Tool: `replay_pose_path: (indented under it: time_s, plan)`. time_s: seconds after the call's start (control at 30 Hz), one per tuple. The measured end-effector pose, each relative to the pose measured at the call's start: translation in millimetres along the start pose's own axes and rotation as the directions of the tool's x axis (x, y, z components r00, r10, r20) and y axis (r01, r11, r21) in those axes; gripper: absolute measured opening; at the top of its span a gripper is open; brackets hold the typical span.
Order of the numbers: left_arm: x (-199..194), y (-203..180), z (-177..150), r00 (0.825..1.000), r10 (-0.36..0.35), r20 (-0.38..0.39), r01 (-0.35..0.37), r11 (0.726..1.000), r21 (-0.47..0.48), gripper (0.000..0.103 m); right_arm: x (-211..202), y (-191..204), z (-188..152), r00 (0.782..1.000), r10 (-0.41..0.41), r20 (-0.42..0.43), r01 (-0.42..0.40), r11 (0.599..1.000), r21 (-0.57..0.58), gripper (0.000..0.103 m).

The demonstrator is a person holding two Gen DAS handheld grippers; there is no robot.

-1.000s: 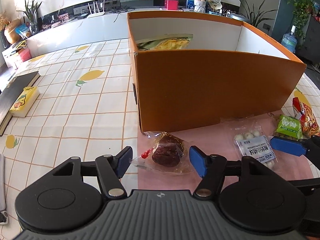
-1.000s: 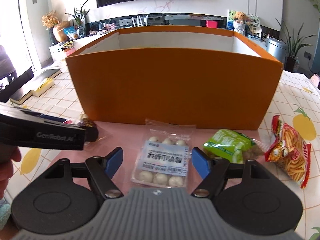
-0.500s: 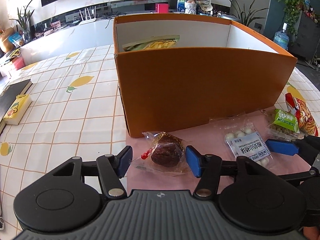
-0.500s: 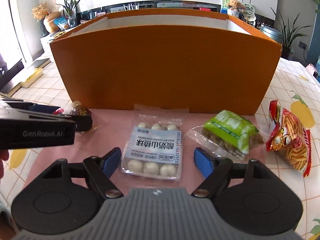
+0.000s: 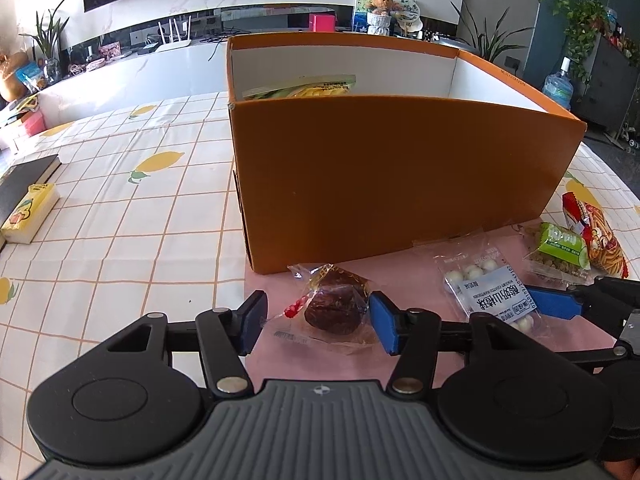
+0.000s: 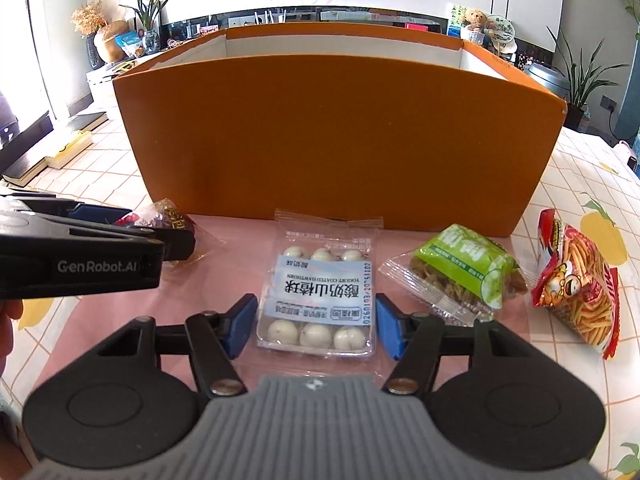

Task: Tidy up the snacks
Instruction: 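Lower the left tool to the dried-meat packet while the right tool approaches the white candy-ball packet, then grasp the dried-meat packet with the left tool while the right tool grasps the white candy-ball packet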

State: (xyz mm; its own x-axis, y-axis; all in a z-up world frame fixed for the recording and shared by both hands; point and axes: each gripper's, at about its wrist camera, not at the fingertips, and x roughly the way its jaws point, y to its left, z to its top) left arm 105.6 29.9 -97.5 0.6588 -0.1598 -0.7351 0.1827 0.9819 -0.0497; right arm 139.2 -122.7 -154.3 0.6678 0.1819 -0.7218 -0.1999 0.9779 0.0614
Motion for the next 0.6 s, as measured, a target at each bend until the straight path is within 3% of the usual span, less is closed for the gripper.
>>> replay_pose_path:
  time_s: [0.6]
  plan:
    - [-27, -12, 3, 1.000, -0.001, -0.028, 0.000, 0.999, -0.048, 0.061, -23, -7, -2, 0.998, 0.055, 0.011, -0.055, 0.998, 0.024, 0.058]
